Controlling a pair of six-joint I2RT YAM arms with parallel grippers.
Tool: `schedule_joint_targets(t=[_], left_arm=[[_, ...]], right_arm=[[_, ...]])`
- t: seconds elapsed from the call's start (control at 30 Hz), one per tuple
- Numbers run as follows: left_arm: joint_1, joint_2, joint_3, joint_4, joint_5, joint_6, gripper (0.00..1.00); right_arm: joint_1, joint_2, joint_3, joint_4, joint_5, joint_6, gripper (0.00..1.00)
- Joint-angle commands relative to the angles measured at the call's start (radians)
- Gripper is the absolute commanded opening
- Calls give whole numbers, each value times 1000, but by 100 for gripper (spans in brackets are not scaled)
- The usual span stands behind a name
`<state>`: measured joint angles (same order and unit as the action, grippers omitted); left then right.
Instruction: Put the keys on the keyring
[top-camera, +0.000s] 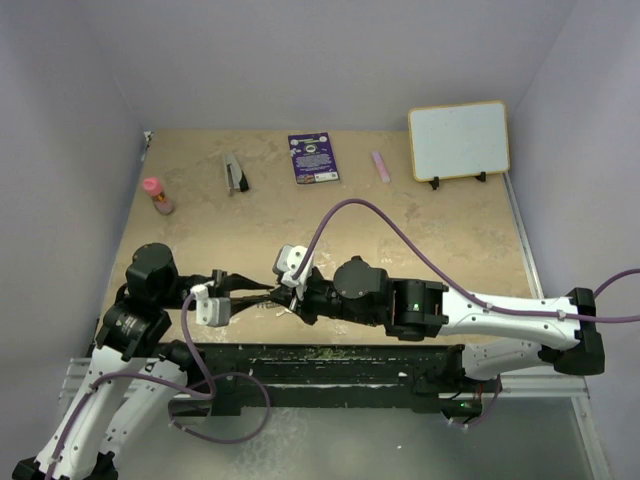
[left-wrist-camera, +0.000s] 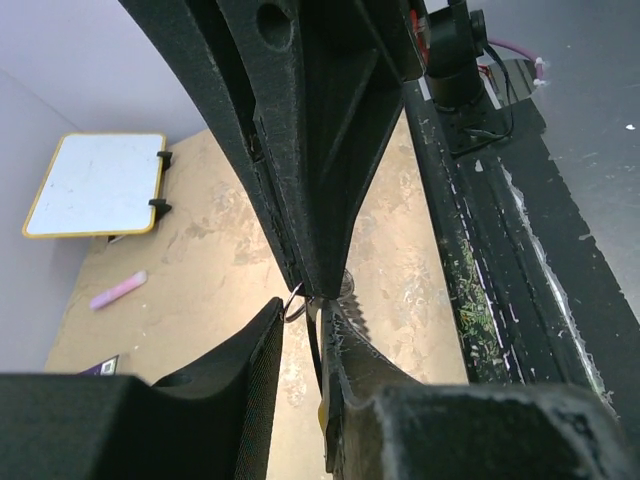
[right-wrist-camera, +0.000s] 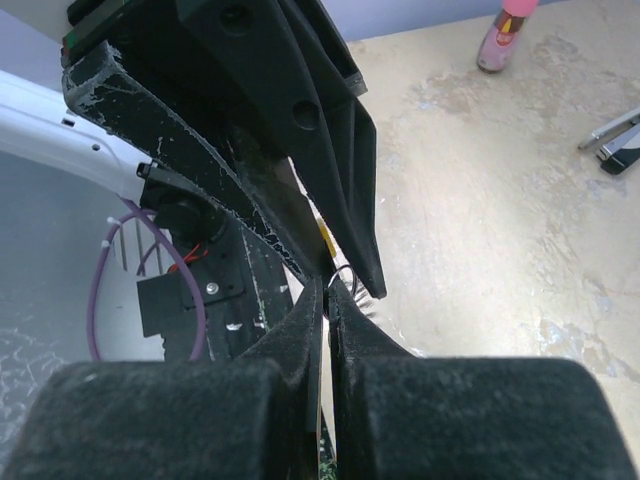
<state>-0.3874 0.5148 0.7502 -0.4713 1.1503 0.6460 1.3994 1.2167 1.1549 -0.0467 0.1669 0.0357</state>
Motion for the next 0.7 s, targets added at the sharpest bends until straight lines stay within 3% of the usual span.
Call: schedule_joint_targets(t=[0.0,0.13,0.27,0.33,0.37,0.53,0.67], left_arm=[[0,-11,21,-25,74,40,24],[0,-13,19,-15,63,17,16],[0,-9,18,-14,60,13,18],[0,-9,20,6,41,-24,5],[0,-10,19,32,19,-58,4],[1,-10,20,84,-41,-141,4],[1,-18,11,96,-108,-172,4]], right_arm=[[1,-28,5,74,32,4,0],[1,-33,-2,79,39,5,0],[1,-45,-13,81,50,7,0],[1,-48,-20,79,61,10,0],[1,-49,-22,79,67,10,0],[1,-79,-44,89,135,35,1],[1,-132,-71,90,154,74,17]])
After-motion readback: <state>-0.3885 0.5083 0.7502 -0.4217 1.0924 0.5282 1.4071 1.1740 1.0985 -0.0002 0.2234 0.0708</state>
